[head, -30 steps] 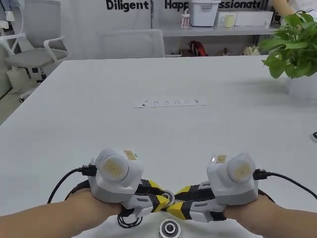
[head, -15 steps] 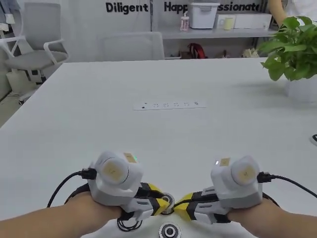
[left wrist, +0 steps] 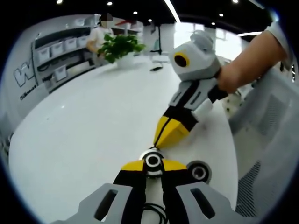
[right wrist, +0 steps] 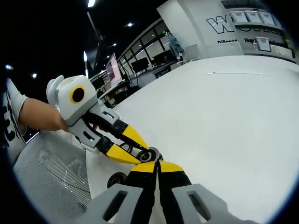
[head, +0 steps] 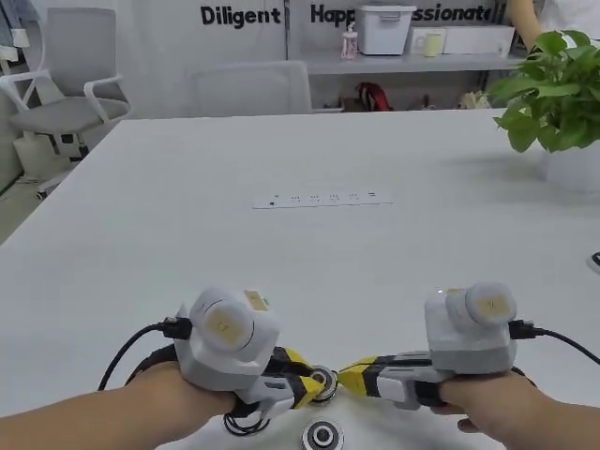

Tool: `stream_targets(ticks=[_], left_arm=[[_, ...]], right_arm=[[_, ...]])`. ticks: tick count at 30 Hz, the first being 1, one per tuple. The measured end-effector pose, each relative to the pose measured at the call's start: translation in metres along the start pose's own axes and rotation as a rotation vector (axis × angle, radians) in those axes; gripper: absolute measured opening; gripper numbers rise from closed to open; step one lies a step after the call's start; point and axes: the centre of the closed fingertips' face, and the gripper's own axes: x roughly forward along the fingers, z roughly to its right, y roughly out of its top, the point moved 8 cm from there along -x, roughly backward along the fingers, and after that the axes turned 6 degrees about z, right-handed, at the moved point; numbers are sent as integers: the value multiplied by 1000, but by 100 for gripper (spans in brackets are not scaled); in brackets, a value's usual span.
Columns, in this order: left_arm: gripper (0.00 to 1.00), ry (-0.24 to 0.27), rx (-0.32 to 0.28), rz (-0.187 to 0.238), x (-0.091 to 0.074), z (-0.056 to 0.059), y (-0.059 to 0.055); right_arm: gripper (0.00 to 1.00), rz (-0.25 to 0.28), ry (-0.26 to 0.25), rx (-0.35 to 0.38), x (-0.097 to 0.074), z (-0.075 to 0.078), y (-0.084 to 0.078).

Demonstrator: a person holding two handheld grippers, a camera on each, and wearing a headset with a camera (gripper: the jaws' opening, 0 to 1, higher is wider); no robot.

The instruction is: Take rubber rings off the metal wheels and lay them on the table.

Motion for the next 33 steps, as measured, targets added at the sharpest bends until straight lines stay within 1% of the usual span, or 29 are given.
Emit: stream_targets(ticks=[3, 9, 13, 23, 28, 29, 30, 32, 33], left_arm=[[11, 4, 10, -11, 0, 0, 1], [11, 12, 25, -27, 0, 0, 2], [11, 11, 29, -32, 0, 0, 2], [11, 11, 34, -37, 0, 1, 2], [11, 10, 34, -38, -1, 2, 2], [11, 11, 37, -39, -1, 2, 2], [11, 14, 49, -31, 0, 1, 4], [11, 12, 40, -37, -1, 2, 3], [11, 12, 39, -38, -1, 2, 3]], right_arm=[[0, 1, 0, 17, 0, -2, 1], [0, -4, 3, 10, 1, -4, 2], [0, 0, 17, 26, 2, -7, 2], [0, 4, 33, 22, 4, -11, 1], [0, 6, 65, 27, 5, -16, 2], [0, 5, 94, 33, 6, -20, 1], [0, 10, 84, 32, 5, -21, 2], [0, 5, 89, 35, 5, -21, 1], [0, 3, 82, 33, 5, -20, 0]])
